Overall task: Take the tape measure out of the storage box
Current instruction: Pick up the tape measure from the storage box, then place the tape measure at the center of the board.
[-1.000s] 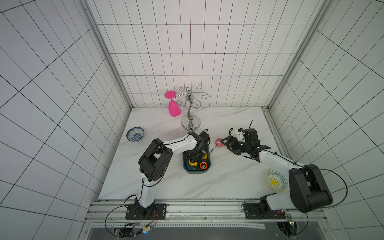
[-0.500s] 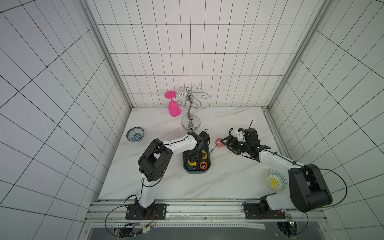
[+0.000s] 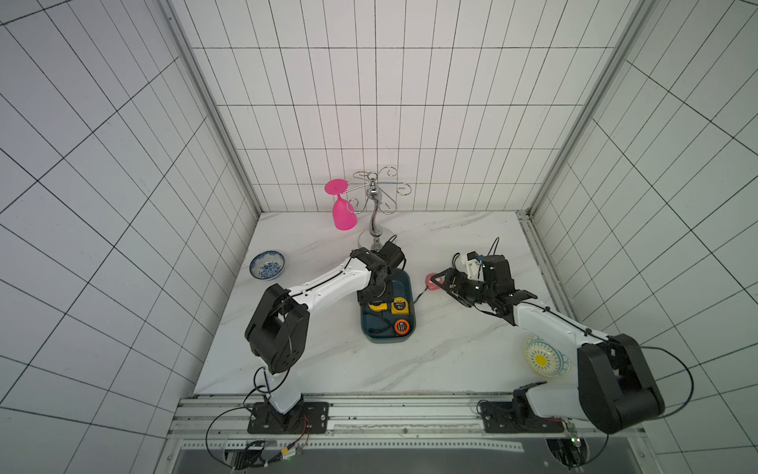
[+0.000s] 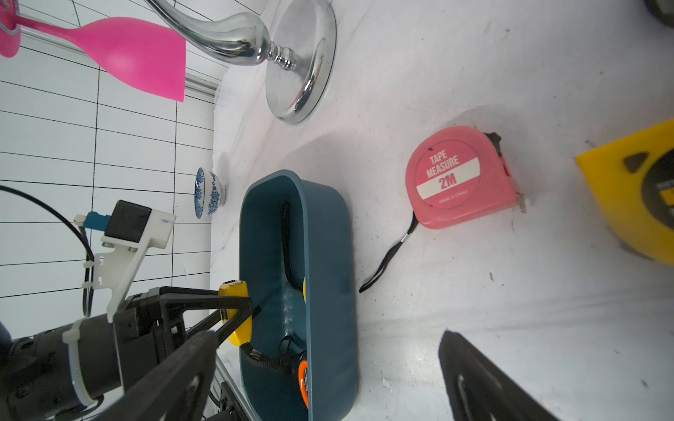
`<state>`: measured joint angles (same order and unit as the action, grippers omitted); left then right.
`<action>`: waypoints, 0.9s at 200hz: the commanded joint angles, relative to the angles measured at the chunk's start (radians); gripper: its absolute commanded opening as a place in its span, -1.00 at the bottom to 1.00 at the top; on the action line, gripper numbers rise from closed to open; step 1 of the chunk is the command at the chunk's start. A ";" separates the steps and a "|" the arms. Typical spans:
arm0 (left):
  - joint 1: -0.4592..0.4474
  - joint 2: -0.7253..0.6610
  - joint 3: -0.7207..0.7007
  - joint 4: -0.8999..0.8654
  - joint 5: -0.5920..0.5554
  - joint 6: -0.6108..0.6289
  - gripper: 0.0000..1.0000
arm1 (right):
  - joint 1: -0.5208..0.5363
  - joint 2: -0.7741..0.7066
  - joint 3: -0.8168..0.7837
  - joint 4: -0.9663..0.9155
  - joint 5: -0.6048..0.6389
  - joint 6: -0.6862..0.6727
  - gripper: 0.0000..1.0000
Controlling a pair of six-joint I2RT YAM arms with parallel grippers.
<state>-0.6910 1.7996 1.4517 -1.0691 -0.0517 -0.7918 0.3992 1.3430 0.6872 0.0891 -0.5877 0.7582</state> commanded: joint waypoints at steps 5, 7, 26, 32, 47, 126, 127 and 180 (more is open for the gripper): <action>0.007 -0.036 0.080 0.012 0.037 -0.044 -1.00 | 0.032 -0.034 -0.039 0.034 0.009 -0.018 0.98; 0.006 -0.035 0.085 0.012 0.039 -0.046 -1.00 | 0.034 -0.037 -0.041 0.036 0.010 -0.018 0.98; 0.006 -0.027 0.142 0.016 0.067 -0.063 -1.00 | 0.063 -0.056 -0.052 0.050 0.027 -0.024 0.98; 0.007 -0.024 0.164 0.012 0.071 -0.067 -1.00 | 0.070 -0.063 -0.055 0.054 0.030 -0.024 0.98; 0.006 -0.017 0.219 0.004 0.072 -0.073 -1.00 | 0.091 -0.081 -0.062 0.061 0.038 -0.030 0.98; 0.008 0.037 0.343 0.057 0.139 -0.145 -1.00 | 0.165 -0.171 -0.109 0.186 0.094 -0.036 0.98; 0.007 0.038 0.345 0.058 0.140 -0.147 -1.00 | 0.165 -0.172 -0.110 0.189 0.094 -0.035 0.98; 0.005 0.084 0.381 0.118 0.227 -0.219 -1.00 | 0.196 -0.181 -0.118 0.271 0.114 -0.046 0.99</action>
<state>-0.6853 1.8652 1.7840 -1.0130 0.1188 -0.9638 0.5793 1.1717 0.5938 0.2916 -0.4984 0.7326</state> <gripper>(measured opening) 0.561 0.998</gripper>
